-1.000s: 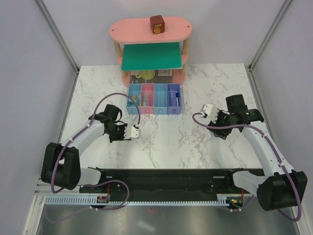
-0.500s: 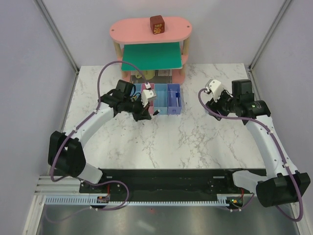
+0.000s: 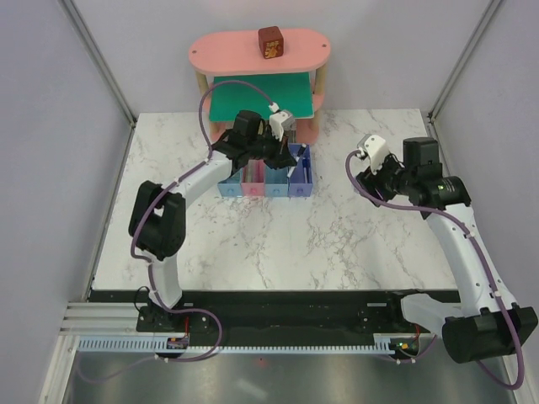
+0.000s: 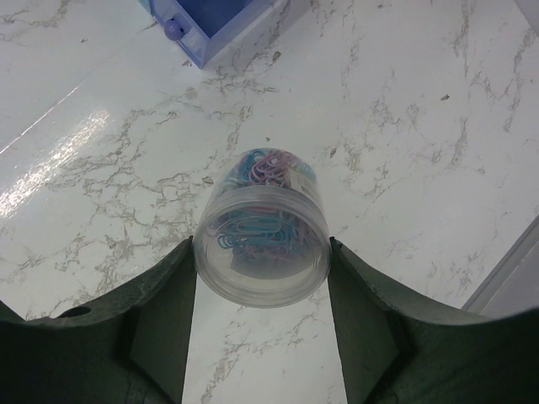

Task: Sort the stationery into containers
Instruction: Place the pen in the storage box, then place the stationery in the storage box.

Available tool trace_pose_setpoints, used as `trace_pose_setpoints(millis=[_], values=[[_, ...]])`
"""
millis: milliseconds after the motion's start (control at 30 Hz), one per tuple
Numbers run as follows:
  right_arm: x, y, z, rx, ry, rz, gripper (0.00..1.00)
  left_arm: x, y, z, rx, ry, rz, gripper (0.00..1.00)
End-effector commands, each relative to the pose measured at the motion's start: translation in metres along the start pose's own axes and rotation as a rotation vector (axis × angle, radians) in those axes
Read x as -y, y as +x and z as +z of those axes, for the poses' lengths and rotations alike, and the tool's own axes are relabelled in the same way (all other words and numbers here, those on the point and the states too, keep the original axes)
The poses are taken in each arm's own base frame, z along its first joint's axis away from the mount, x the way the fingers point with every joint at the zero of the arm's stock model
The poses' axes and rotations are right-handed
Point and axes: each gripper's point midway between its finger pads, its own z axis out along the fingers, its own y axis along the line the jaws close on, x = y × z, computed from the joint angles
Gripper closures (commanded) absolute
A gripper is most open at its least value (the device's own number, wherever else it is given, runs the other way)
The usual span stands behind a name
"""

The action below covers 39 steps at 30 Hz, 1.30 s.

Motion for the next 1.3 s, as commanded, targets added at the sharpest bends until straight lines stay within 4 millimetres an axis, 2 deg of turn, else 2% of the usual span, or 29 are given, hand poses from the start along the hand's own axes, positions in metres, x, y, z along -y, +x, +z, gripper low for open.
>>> trace_pose_setpoints(millis=[0, 100, 233, 367, 400, 433, 533, 600, 633, 700, 767, 800, 867, 900, 933, 967, 1000, 1067, 1100, 1133, 1167, 1200, 1267], values=[[0.007, -0.014, -0.011, 0.062, 0.050, -0.004, 0.71, -0.008, -0.036, 0.025, 0.120, -0.036, -0.025, 0.98], [0.007, -0.014, -0.014, 0.063, 0.061, -0.011, 0.71, -0.014, -0.036, 0.037, 0.130, -0.054, -0.029, 0.98], [0.004, -0.012, -0.018, 0.064, 0.060, -0.006, 0.71, -0.029, -0.021, 0.054, 0.104, -0.093, -0.033, 0.98], [0.001, -0.013, -0.023, 0.071, 0.058, -0.008, 0.71, -0.040, -0.017, 0.063, 0.094, -0.109, 0.000, 0.97], [0.001, -0.013, -0.024, 0.067, 0.057, -0.010, 0.72, -0.042, -0.016, 0.065, 0.091, -0.114, 0.005, 0.93], [0.001, -0.013, -0.025, 0.068, 0.058, -0.012, 0.72, -0.043, -0.016, 0.065, 0.088, -0.116, 0.009, 0.79], [-0.001, -0.015, -0.027, 0.074, 0.049, -0.014, 0.72, -0.044, -0.011, 0.067, 0.073, -0.116, 0.027, 0.62], [-0.002, -0.017, -0.026, 0.079, 0.040, -0.015, 0.72, -0.044, -0.011, 0.064, 0.066, -0.118, 0.034, 0.56], [-0.002, -0.018, -0.024, 0.077, 0.034, -0.015, 0.72, -0.042, -0.012, 0.062, 0.066, -0.115, 0.041, 0.48], [-0.002, -0.020, -0.022, 0.083, 0.019, -0.014, 0.72, -0.039, -0.015, 0.057, 0.062, -0.116, 0.055, 0.40], [-0.001, -0.025, -0.021, 0.090, 0.012, -0.011, 0.72, -0.037, -0.018, 0.052, 0.057, -0.119, 0.088, 0.39], [-0.001, -0.028, -0.019, 0.101, 0.003, -0.013, 0.72, -0.033, -0.028, 0.043, 0.073, -0.124, 0.105, 0.39], [0.000, -0.030, -0.013, 0.106, -0.009, -0.007, 0.73, -0.026, -0.030, 0.032, 0.069, -0.117, 0.133, 0.39], [0.002, -0.035, -0.010, 0.123, -0.011, -0.009, 0.73, -0.014, -0.046, 0.017, 0.100, -0.111, 0.161, 0.39], [0.003, -0.035, -0.004, 0.121, -0.023, -0.003, 0.73, -0.009, -0.038, 0.010, 0.078, -0.103, 0.170, 0.39], [0.005, -0.038, -0.001, 0.129, -0.027, 0.000, 0.73, -0.002, -0.040, 0.001, 0.081, -0.096, 0.185, 0.39], [0.004, -0.043, 0.003, 0.141, -0.042, 0.001, 0.73, 0.011, -0.045, -0.017, 0.095, -0.088, 0.205, 0.39], [0.007, -0.047, 0.016, 0.146, -0.062, 0.008, 0.74, 0.023, -0.041, -0.038, 0.070, -0.087, 0.238, 0.39], [0.009, -0.050, 0.025, 0.142, -0.076, 0.014, 0.74, 0.032, -0.042, -0.057, 0.070, -0.101, 0.256, 0.39], [0.008, -0.052, 0.030, 0.146, -0.088, 0.010, 0.73, 0.034, -0.032, -0.067, 0.033, -0.115, 0.270, 0.39], [0.007, -0.058, 0.036, 0.159, -0.098, -0.002, 0.74, 0.028, -0.017, -0.075, -0.004, -0.165, 0.267, 0.40], [0.007, -0.059, 0.046, 0.150, -0.110, -0.005, 0.74, 0.037, -0.025, -0.098, 0.020, -0.194, 0.335, 0.41], [0.002, -0.070, 0.057, 0.160, -0.133, -0.038, 0.73, 0.033, 0.001, -0.118, -0.057, -0.255, 0.373, 0.42]])
